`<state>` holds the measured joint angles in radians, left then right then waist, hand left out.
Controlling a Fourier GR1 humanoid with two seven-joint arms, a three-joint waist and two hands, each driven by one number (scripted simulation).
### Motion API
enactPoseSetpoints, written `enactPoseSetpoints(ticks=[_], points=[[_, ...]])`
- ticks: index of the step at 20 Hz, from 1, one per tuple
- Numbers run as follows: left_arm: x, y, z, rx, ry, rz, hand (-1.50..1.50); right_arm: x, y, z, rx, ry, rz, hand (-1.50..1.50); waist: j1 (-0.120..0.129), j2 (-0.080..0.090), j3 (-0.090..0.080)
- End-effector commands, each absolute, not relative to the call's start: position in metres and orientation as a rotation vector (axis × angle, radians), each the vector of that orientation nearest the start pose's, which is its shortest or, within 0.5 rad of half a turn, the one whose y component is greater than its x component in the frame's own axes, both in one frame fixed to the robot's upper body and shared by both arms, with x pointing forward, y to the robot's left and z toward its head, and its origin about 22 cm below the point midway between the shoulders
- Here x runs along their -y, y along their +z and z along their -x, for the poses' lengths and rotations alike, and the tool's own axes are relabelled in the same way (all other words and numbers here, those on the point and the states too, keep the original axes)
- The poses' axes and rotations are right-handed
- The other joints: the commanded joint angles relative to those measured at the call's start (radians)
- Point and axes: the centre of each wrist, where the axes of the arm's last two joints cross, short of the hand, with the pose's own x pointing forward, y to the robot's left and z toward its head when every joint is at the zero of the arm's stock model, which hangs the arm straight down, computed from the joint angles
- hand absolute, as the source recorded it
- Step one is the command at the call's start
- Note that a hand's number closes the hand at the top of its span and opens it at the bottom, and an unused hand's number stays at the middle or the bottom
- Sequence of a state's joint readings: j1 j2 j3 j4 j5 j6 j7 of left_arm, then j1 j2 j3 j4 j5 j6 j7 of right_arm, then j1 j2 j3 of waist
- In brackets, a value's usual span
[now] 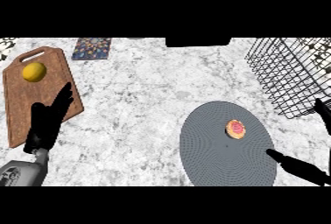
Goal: Pick the cupcake from the placemat and place it in the basket
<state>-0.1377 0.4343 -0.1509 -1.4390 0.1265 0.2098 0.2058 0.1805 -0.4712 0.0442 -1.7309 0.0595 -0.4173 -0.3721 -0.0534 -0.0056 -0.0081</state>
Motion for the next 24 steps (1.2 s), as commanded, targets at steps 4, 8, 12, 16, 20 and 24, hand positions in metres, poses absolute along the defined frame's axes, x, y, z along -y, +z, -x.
enactPoseSetpoints(ticks=[4,8,12,16,20,24], points=[[-0.288,0.024,-0.277,1.343,-0.154,-0.307,0.0,0.341,0.08,-0.155,1.531,0.744,0.646,-1.5,0.003,0.001,-0.002],[-0.275,0.034,-0.287,1.354,-0.182,-0.287,0.0,0.317,0.125,-0.143,1.459,0.8,0.547,-1.5,0.021,0.001,0.004],[-0.28,0.009,-0.291,1.351,-0.194,-0.298,0.0,0.31,0.154,-0.136,1.423,0.791,0.52,-1.5,0.031,0.006,0.006],[-0.29,0.026,-0.288,1.349,-0.206,-0.272,0.0,0.321,0.148,-0.14,1.419,0.72,0.576,-1.5,0.046,0.005,0.008],[-0.266,0.031,-0.307,1.354,-0.213,-0.272,0.0,0.298,0.157,-0.129,1.449,0.648,0.609,-1.5,0.043,0.005,0.008],[-0.287,0.035,-0.3,1.36,-0.197,-0.268,0.0,0.305,0.139,-0.136,1.452,0.628,0.687,-1.5,0.049,0.005,0.008]])
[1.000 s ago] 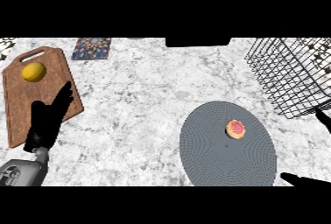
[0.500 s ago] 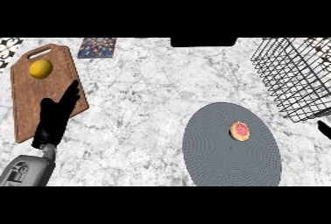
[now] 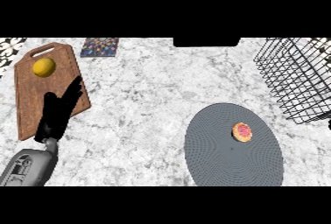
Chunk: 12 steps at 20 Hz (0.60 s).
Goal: Pick the cupcake from the placemat and place it in the basket
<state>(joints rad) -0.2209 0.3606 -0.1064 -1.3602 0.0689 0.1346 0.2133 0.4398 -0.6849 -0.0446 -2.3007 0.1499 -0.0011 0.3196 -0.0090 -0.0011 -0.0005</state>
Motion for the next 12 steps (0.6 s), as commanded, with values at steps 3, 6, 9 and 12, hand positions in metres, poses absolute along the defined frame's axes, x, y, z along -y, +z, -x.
enactPoseSetpoints(ticks=[3,6,9,12], points=[[-0.275,0.032,-0.28,1.359,-0.199,-0.271,0.0,0.295,0.129,-0.145,1.457,0.585,0.684,-1.5,0.01,0.0,0.001],[-0.29,0.026,-0.284,1.36,-0.217,-0.264,0.0,0.325,0.117,-0.142,1.452,0.607,0.665,-1.5,0.004,0.0,0.001],[-0.301,0.024,-0.288,1.358,-0.211,-0.286,0.0,0.308,0.113,-0.155,1.435,0.62,0.634,-1.5,0.006,0.001,0.0],[-0.286,0.027,-0.3,1.369,-0.206,-0.28,0.0,0.299,0.086,-0.168,1.413,0.625,0.628,-1.5,0.006,0.001,0.001]])
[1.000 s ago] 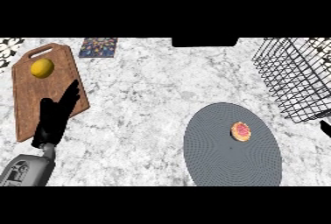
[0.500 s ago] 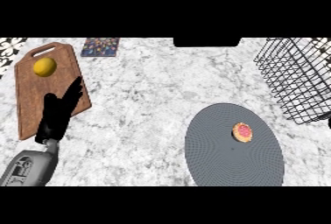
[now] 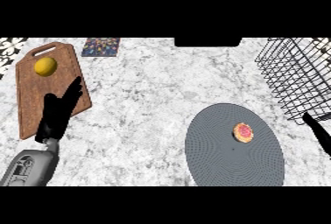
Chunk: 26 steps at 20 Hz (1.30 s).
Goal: Pick the cupcake from the placemat and place it in the basket
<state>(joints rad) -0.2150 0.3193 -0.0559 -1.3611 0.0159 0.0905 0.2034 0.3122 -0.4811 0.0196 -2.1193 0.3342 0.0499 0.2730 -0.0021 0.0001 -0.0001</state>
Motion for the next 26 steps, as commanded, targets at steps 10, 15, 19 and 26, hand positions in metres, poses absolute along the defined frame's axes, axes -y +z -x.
enactPoseSetpoints(ticks=[10,15,19,26], points=[[-0.272,0.017,-0.289,1.357,-0.212,-0.272,0.0,0.295,0.054,-0.194,1.441,0.624,0.651,-1.5,0.0,-0.001,0.0],[-0.264,0.029,-0.299,1.354,-0.199,-0.287,0.0,0.277,0.052,-0.193,1.434,0.634,0.625,-1.5,-0.002,-0.001,0.0],[-0.275,0.024,-0.302,1.352,-0.213,-0.272,0.0,0.274,0.051,-0.223,1.443,0.611,0.622,-1.5,0.001,0.0,0.0],[-0.279,0.031,-0.304,1.36,-0.193,-0.275,0.0,0.269,0.045,-0.232,1.402,0.647,0.611,-1.5,0.0,0.0,0.0]])
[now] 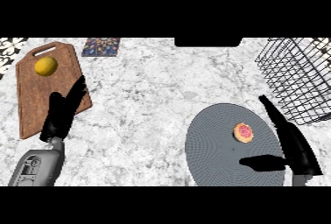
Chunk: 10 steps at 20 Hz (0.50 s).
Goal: Pick the cupcake from the placemat and place it in the basket
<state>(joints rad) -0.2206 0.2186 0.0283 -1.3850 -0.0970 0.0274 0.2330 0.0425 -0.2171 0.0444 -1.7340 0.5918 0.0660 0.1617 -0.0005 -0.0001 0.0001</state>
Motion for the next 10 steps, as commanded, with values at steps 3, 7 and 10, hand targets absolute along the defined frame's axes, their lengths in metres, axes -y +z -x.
enactPoseSetpoints(ticks=[3,7,10], points=[[-0.269,0.039,-0.295,1.355,-0.21,-0.252,0.0,0.261,0.019,-0.213,1.388,0.651,0.615,-1.5,-0.001,-0.001,0.0],[-0.285,0.034,-0.288,1.353,-0.218,-0.263,0.0,0.261,0.012,-0.237,1.383,0.64,0.586,-1.5,0.001,0.0,0.0],[-0.267,0.02,-0.297,1.362,-0.209,-0.274,0.0,0.257,0.026,-0.241,1.365,0.654,0.59,-1.5,-0.001,0.0,0.0]])
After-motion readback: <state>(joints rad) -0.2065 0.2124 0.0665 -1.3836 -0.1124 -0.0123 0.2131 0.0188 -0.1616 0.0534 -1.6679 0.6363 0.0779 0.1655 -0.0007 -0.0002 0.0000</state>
